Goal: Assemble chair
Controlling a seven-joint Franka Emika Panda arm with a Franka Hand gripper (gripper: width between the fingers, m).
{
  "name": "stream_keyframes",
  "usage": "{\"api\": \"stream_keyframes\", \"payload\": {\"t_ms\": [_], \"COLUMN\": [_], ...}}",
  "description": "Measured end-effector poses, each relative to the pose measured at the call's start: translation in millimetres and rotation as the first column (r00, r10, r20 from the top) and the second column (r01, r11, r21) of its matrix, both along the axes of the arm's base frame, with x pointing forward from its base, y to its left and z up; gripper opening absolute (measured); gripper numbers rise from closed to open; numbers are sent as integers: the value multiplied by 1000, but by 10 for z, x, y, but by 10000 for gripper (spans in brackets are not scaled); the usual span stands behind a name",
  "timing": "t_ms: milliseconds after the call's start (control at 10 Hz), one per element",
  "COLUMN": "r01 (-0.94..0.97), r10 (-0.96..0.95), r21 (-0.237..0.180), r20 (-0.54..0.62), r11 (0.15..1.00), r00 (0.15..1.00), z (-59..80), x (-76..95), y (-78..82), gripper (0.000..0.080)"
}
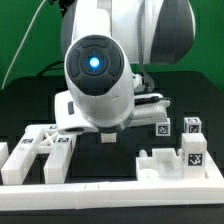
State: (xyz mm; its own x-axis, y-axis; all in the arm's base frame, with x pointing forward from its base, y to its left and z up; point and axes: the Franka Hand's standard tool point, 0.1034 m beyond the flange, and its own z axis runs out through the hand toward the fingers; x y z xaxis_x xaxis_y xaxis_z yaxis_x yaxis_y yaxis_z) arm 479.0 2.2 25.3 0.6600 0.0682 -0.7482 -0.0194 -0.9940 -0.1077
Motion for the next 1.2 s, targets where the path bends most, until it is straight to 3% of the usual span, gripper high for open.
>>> {"api": "stream_keyframes", "payload": {"t_ms": [300,500,600,900,1100,1200], "r01": [1,28,49,53,53,53], "r10": [-1,-30,-53,-57,-57,-57], "r21": [-2,-41,-63,-64,-64,-64], "r20": [-2,-53,-62,-61,-61,-61], "r11": [1000,999,997,997,997,997], "r00": [1000,998,997,996,996,996], "z": [-14,-148,-178,-182,-182,-182], "x": [-23,-373,-402,-401,-401,-401], "y": [-9,-7,-10,-17,-17,-17], "gripper": [649,649,649,622,278,278]}}
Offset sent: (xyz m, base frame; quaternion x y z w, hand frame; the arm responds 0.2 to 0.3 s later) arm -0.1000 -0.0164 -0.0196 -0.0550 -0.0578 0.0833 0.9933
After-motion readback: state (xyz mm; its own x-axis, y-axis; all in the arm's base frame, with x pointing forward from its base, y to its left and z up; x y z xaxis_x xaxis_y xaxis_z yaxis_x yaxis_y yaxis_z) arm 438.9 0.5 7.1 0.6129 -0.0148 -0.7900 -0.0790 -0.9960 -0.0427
